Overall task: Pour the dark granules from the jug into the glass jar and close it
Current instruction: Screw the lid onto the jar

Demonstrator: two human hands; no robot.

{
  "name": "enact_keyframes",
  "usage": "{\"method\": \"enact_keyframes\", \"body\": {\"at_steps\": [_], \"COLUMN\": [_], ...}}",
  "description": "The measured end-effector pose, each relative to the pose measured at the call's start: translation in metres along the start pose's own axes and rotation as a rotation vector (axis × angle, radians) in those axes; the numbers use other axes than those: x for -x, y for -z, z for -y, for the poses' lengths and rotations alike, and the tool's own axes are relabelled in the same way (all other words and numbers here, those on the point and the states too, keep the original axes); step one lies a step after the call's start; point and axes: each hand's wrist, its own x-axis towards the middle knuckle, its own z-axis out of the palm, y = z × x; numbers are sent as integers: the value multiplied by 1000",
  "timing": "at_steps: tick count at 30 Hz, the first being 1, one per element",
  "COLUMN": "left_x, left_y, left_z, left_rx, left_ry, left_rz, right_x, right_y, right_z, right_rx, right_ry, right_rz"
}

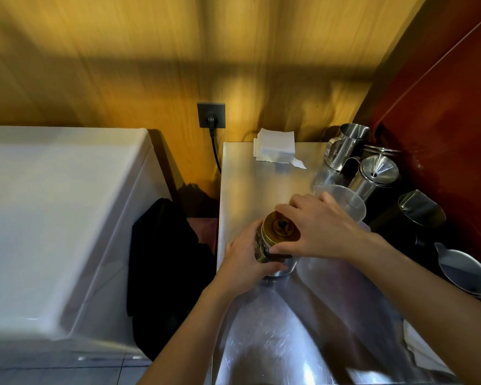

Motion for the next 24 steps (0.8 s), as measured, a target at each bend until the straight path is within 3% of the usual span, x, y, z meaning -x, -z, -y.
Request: {"method": "enact_keyframes", "body": {"at_steps": [7,11,14,17,19,21,24], "left_x": [0,2,3,3,3,3,3], "left_y": [1,1,1,2,1,1,0], "left_z": [-2,0,1,0,2,3,4], "left_rx": [-8,-12,-5,-11,1,11,28], "left_ry": [17,19,11,22,32,33,32], "left_rz": [8,1,3,-1,0,1,11], "right_x": [-8,-10,-10,-9,-11,-12,-14], "right_y": [6,8,9,17,17,13,13], "right_z": [-2,15,10,-5,-7,-2,7], "right_rx": [-108,195,89,-188,-234,-207,75], "right_ry": [99,-25,-90,127,262,269,83], "right_rz": [79,-106,-132,194,294,229,34]}}
